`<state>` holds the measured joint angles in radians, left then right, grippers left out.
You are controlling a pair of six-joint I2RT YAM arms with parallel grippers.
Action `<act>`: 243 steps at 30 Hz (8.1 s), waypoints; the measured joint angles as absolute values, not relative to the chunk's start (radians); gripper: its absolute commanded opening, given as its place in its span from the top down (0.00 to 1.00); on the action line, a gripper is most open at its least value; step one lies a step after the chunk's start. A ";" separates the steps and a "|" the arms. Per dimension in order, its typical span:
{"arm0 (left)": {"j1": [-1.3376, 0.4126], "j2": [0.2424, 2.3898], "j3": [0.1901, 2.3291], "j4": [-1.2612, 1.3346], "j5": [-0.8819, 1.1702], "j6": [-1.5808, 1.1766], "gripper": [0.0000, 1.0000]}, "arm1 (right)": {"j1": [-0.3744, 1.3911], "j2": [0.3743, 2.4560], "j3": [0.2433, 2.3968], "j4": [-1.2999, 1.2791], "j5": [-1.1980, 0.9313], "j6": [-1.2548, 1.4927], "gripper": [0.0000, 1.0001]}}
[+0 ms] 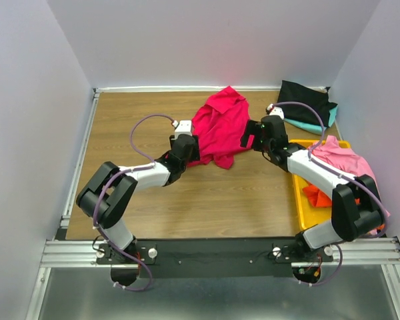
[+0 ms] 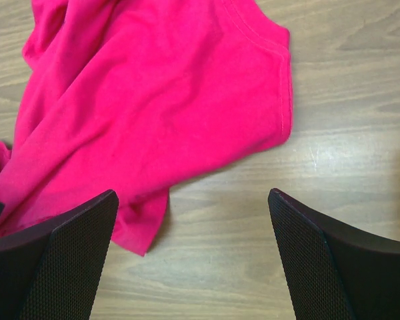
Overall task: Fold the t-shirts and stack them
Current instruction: Flatten the tshirt out
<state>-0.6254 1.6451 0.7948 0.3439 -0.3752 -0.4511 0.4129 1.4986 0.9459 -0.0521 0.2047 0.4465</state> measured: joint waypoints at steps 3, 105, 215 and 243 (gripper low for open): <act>-0.632 1.658 0.813 0.321 -0.425 -0.448 0.38 | 0.413 1.470 0.922 -0.046 0.205 0.455 0.00; -0.282 1.003 0.674 0.111 -0.759 -0.410 1.00 | 0.340 1.935 1.465 -0.167 0.193 0.379 0.17; -0.277 0.868 0.851 0.111 -0.666 -0.345 1.00 | 0.167 1.277 1.311 -0.126 0.010 0.344 0.99; -0.279 0.460 1.065 0.146 -0.521 -0.253 1.00 | 0.167 0.925 1.790 -0.196 -0.162 0.272 1.00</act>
<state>-0.2790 0.4603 1.0645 0.1459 -0.5205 -0.2527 0.1673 0.9253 1.7901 -0.1963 -0.1623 0.2718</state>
